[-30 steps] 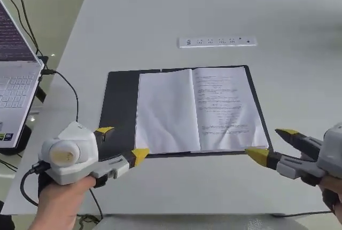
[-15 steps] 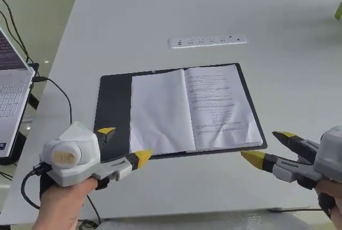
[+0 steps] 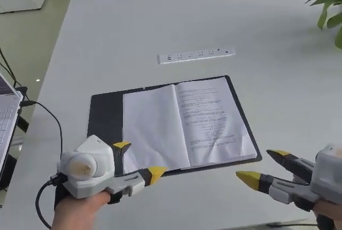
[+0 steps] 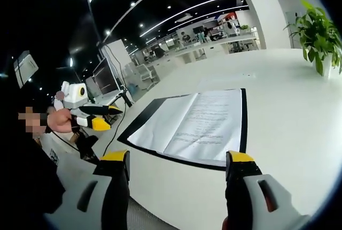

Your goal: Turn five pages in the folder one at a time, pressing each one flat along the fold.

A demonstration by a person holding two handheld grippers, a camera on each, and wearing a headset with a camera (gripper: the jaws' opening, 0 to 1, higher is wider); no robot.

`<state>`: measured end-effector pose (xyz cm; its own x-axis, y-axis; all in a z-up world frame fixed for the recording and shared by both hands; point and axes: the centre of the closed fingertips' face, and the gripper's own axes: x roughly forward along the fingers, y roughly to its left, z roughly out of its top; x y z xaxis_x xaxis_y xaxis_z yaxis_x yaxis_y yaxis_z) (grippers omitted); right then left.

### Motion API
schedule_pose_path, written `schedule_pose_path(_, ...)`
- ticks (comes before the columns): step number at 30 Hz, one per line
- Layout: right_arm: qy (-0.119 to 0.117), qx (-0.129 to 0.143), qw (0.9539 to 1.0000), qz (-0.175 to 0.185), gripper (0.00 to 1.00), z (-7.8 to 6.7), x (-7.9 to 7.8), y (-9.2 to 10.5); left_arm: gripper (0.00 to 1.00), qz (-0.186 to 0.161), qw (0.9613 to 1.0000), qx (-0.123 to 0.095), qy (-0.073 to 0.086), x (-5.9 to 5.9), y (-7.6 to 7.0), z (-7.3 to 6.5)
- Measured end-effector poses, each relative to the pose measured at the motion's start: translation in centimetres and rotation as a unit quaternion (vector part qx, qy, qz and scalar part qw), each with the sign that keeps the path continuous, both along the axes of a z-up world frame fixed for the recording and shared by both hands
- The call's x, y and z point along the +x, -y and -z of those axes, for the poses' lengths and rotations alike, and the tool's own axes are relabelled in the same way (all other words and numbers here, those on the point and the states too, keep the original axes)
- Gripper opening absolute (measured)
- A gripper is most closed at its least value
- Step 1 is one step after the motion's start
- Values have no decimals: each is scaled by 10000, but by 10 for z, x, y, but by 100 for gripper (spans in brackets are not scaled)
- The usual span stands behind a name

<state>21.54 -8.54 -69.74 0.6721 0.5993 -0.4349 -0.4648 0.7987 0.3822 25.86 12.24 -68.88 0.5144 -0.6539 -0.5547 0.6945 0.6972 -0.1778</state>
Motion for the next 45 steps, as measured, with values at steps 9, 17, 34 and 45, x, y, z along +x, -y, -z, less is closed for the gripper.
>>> schedule_pose_path(9,-56,55,9999,119,72,2,0,5,63,358,9989,-228,-189,17,45,10)
schedule_pose_path(17,7,27,9996,266,72,-3,-1,13,63,983,9951,62,-33,33,81,18)
schedule_pose_path(34,-107,-51,9988,467,71,6,-12,21,58,1641,9856,404,-76,51,174,57)
schedule_pose_path(45,-105,-80,9987,493,70,4,-12,31,59,1406,9887,484,-183,63,202,80)
